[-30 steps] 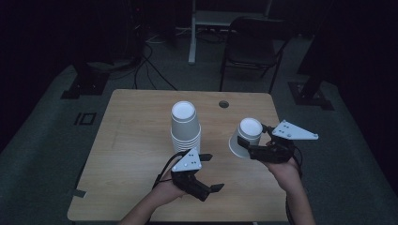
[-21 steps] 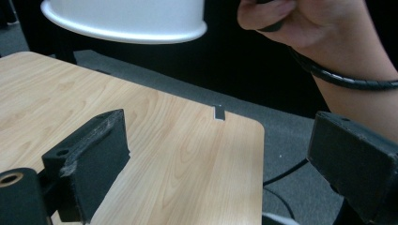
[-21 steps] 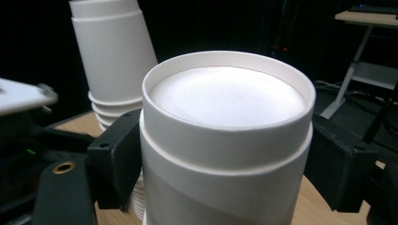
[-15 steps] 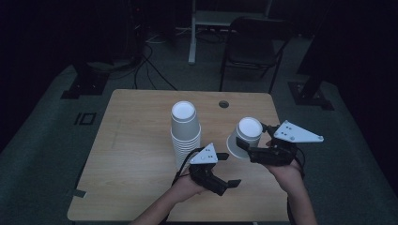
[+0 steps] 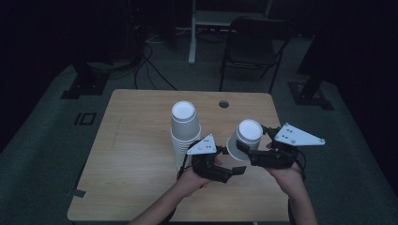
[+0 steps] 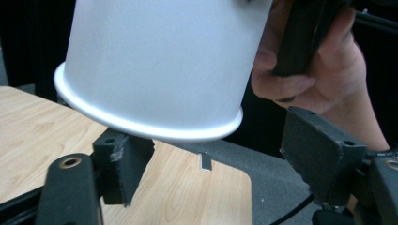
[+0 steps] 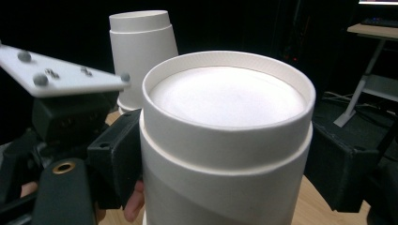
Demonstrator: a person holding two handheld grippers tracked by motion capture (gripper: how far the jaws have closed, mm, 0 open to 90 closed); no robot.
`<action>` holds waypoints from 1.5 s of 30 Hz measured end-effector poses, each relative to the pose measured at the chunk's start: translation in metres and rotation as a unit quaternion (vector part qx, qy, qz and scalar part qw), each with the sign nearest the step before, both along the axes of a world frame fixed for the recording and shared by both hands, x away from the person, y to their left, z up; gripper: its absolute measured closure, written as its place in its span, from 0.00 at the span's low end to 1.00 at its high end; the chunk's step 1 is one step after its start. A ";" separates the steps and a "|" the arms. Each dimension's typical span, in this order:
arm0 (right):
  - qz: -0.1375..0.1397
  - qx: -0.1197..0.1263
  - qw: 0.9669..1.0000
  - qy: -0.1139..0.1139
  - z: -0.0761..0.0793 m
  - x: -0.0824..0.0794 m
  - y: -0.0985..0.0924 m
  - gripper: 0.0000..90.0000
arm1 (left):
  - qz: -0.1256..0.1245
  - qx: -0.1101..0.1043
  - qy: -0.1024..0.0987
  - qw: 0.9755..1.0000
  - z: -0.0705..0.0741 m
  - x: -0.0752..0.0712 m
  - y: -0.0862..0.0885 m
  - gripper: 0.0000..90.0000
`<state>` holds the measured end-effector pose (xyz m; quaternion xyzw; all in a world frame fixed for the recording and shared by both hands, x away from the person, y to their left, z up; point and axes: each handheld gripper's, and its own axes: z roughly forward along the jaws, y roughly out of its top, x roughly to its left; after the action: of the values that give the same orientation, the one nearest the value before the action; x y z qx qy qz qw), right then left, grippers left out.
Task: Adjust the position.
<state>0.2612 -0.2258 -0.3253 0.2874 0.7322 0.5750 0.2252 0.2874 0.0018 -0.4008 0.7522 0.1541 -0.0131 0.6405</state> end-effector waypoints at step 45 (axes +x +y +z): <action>0.055 -0.011 0.997 0.056 -0.017 -0.008 -0.024 0.25 | -0.046 -0.024 -0.008 0.999 0.026 -0.002 0.033 0.96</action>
<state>0.2533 -0.2494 -0.3419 0.2754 0.7646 0.5617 0.1550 0.2850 0.0346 -0.3748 0.7432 0.1142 -0.0405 0.6580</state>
